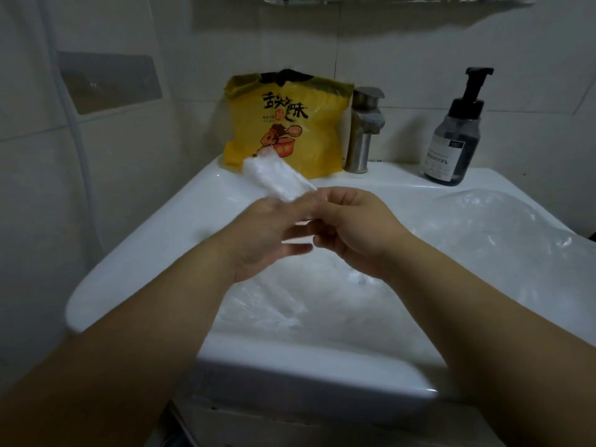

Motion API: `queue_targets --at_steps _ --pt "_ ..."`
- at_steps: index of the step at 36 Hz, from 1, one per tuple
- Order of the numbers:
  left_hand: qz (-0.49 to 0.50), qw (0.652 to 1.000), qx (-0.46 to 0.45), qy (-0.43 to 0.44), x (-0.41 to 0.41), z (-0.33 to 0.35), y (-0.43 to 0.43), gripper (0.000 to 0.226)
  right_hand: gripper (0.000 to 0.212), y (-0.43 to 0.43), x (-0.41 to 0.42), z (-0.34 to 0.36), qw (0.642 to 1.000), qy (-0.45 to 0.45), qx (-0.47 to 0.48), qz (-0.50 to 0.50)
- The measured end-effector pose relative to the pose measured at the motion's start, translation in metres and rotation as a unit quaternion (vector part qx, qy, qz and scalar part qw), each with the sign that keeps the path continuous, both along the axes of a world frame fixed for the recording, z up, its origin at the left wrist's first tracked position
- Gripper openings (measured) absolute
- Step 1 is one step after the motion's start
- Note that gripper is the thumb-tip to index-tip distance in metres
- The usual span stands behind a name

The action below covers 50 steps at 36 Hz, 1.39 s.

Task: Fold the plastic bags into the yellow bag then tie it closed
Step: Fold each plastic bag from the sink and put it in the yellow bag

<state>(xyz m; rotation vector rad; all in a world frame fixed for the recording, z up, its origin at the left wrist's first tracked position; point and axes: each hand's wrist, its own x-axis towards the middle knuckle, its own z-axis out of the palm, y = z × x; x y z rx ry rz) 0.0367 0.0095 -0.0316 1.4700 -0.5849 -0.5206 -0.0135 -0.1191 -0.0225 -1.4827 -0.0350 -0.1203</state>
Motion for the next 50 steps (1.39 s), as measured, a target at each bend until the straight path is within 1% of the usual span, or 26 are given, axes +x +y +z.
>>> queue_targets --at_steps 2,3,6,8,10,14,17,25,27,31,35,38,41,45,50 --pt "0.018 1.000 0.001 -0.007 -0.005 -0.001 -0.007 0.044 0.028 0.008 0.001 -0.002 1.000 -0.012 -0.008 0.001" --pt "0.031 0.999 -0.009 0.002 -0.006 0.000 -0.009 0.044 0.027 0.010 0.001 -0.003 1.000 -0.016 -0.008 -0.001" --pt "0.064 0.998 -0.021 0.013 -0.004 0.001 -0.011 0.031 0.022 0.011 0.003 -0.006 1.000 -0.018 -0.014 0.001" --pt "0.074 0.997 -0.028 0.012 -0.003 0.002 -0.010 0.034 0.022 0.012 0.003 -0.007 0.999 -0.015 -0.037 -0.003" --pt "0.073 0.995 -0.063 0.030 -0.002 0.006 -0.008 0.036 0.024 0.012 0.003 -0.007 0.999 -0.012 -0.051 -0.008" --pt "0.090 0.974 -0.171 0.115 0.003 0.015 -0.002 0.037 0.020 0.013 0.002 -0.004 0.998 -0.014 -0.061 -0.008" --pt "0.108 0.965 -0.202 0.125 0.006 0.016 0.002 0.038 0.017 0.012 0.003 -0.003 0.996 -0.016 -0.081 -0.018" --pt "0.163 0.968 -0.164 0.092 0.014 0.010 0.005 0.036 0.014 0.003 0.001 0.000 0.994 -0.006 -0.101 -0.025" --pt "0.176 0.974 -0.126 0.062 0.015 0.009 0.007 0.032 0.014 -0.001 0.000 0.002 0.995 0.004 -0.101 -0.024" --pt "0.185 0.982 -0.018 -0.027 0.014 0.005 0.012 0.025 0.015 -0.011 -0.001 0.006 0.997 0.037 -0.073 -0.001" --pt "0.173 0.983 0.021 -0.066 0.012 0.004 0.016 0.023 0.014 -0.024 -0.003 0.010 0.998 0.047 -0.051 -0.001" --pt "0.151 0.986 0.039 -0.064 0.011 0.004 0.019 0.013 0.010 -0.030 -0.004 0.011 0.998 0.048 -0.047 0.008" --pt "0.135 0.990 0.032 -0.036 0.012 0.006 0.022 0.007 0.008 -0.031 -0.003 0.010 0.997 0.054 -0.045 0.012" --pt "0.117 0.993 -0.002 0.004 0.011 0.009 0.025 0.017 0.011 -0.033 -0.003 0.011 0.998 0.056 -0.008 0.018" --pt "0.111 0.993 -0.019 0.026 0.009 0.011 0.024 0.023 0.018 -0.033 -0.003 0.012 0.999 0.046 0.015 -0.009"
